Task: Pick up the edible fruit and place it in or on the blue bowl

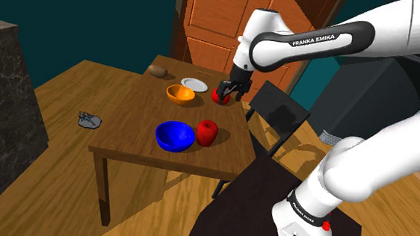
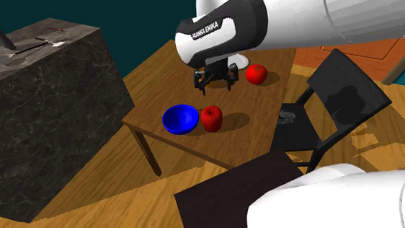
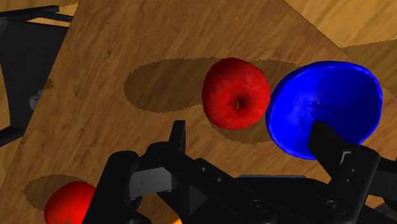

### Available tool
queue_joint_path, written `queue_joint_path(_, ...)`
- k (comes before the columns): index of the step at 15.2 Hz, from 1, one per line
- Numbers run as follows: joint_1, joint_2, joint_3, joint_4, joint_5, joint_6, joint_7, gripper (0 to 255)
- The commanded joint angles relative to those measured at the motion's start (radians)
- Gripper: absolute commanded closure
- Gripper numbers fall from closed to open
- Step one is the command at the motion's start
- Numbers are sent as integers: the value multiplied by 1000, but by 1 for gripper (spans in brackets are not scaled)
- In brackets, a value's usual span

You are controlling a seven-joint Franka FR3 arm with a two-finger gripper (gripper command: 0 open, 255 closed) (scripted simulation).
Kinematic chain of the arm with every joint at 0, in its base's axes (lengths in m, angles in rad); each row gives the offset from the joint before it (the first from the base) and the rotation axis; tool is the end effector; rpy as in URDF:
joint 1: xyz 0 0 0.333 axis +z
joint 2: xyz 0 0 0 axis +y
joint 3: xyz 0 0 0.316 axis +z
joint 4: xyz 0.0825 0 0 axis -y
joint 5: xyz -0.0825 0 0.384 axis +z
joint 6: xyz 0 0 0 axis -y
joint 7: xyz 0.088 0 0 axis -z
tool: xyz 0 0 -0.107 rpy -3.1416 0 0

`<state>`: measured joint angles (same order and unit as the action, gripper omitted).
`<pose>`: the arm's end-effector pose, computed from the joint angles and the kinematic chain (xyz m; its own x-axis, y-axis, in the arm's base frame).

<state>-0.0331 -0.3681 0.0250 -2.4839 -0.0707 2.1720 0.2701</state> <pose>0.4283 -0.0061 0.4272 0.9690 -0.2365 0.0710 -0.2404 -0.9693 0.0523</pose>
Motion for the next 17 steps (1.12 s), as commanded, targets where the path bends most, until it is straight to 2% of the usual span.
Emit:
queue_joint_path(1,-2,77,5,8,-2,65,21,0)
queue_joint_path(8,-14,333,6,64,-17,240,76,0)
queue_joint_path(17,-18,417,1,43,-33,345,87,0)
